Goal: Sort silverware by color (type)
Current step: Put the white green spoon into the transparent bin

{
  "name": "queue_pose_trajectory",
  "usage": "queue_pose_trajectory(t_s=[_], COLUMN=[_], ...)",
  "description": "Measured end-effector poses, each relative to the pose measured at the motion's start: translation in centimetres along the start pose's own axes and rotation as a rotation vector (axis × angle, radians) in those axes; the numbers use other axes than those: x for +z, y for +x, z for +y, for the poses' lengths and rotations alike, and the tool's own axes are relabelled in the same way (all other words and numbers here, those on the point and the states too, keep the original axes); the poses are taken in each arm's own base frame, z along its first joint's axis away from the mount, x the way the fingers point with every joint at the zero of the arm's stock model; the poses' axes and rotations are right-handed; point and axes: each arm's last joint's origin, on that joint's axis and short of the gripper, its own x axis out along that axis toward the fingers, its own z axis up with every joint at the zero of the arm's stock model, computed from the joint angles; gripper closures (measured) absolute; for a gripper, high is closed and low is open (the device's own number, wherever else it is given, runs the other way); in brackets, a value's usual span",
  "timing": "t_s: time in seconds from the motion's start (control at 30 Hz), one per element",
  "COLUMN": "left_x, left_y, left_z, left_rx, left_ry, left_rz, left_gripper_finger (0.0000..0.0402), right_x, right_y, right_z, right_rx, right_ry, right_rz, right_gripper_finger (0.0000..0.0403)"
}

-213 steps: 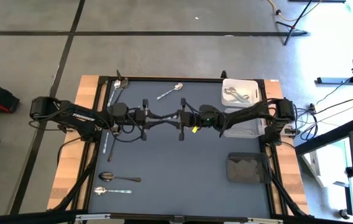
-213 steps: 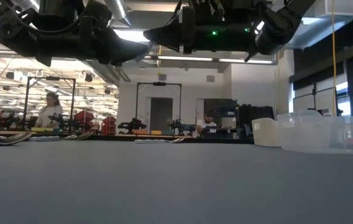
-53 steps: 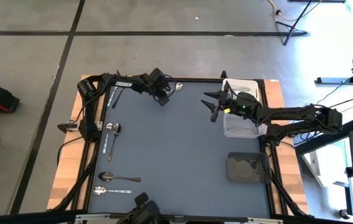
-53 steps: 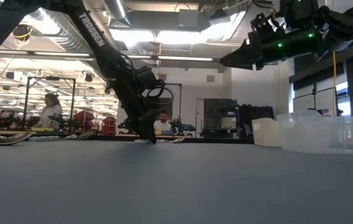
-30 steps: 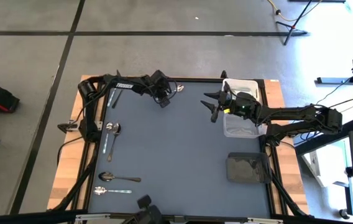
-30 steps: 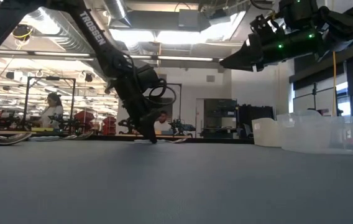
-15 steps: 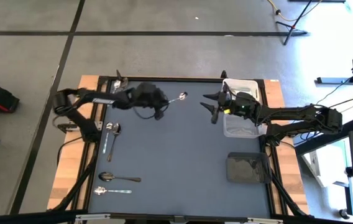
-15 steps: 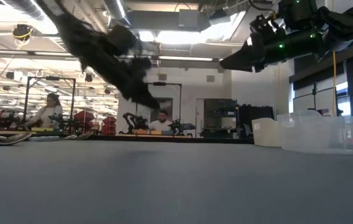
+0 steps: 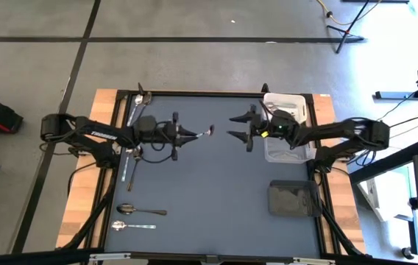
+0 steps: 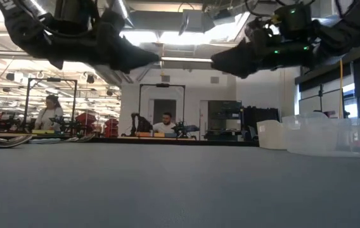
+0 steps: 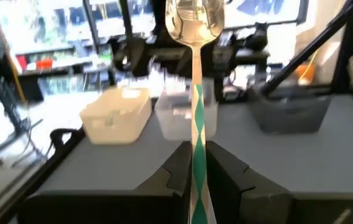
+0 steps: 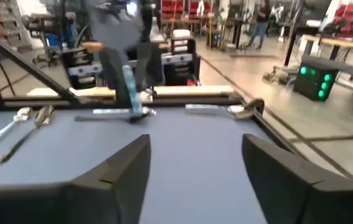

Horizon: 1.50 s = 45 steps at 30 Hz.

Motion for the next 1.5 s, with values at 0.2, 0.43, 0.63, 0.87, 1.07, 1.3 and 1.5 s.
queue_pose_trajectory(t_s=[0.2, 0.43, 0.63, 0.87, 1.07, 1.3, 1.5], left_x=[0.3, 0.3, 0.5, 0.5, 0.5, 0.7, 0.9], left_y=[0.1, 0.2, 0.2, 0.2, 0.2, 0.1, -0.3], left_z=[-1.0, -1.6, -2.1, -2.3, -2.3, -2.3, -2.3], left_rx=[-0.036, 0.020, -0.001, -0.010, -0.006, -0.029, -0.029], left_ry=[0.010, 0.031, 0.036, 0.036, 0.036, 0.029, 0.034], left_rz=[-0.027, -0.018, -0.030, -0.031, -0.033, -0.034, 0.008], left_gripper_finger=[0.0369, 0.0366, 0.0366, 0.0365, 0.0365, 0.0352, 0.0290], right_x=[0.4, 0.9, 2.2, 2.1, 1.9, 2.0, 3.2], right_y=[3.7, 8.8, 10.7, 10.7, 10.7, 10.6, 9.7], right_z=[0.4, 3.7, 5.6, 5.9, 5.9, 5.9, 5.8], right_rx=[0.145, 0.207, 0.134, 0.117, 0.117, 0.123, 0.097], right_ry=[-0.024, -0.118, -0.143, -0.174, -0.179, -0.190, -0.194], right_rz=[-0.088, -0.120, -0.152, -0.145, -0.129, -0.120, -0.053], right_gripper_finger=[0.0106, 0.0105, 0.0148, 0.0275, 0.0381, 0.0386, 0.0395])
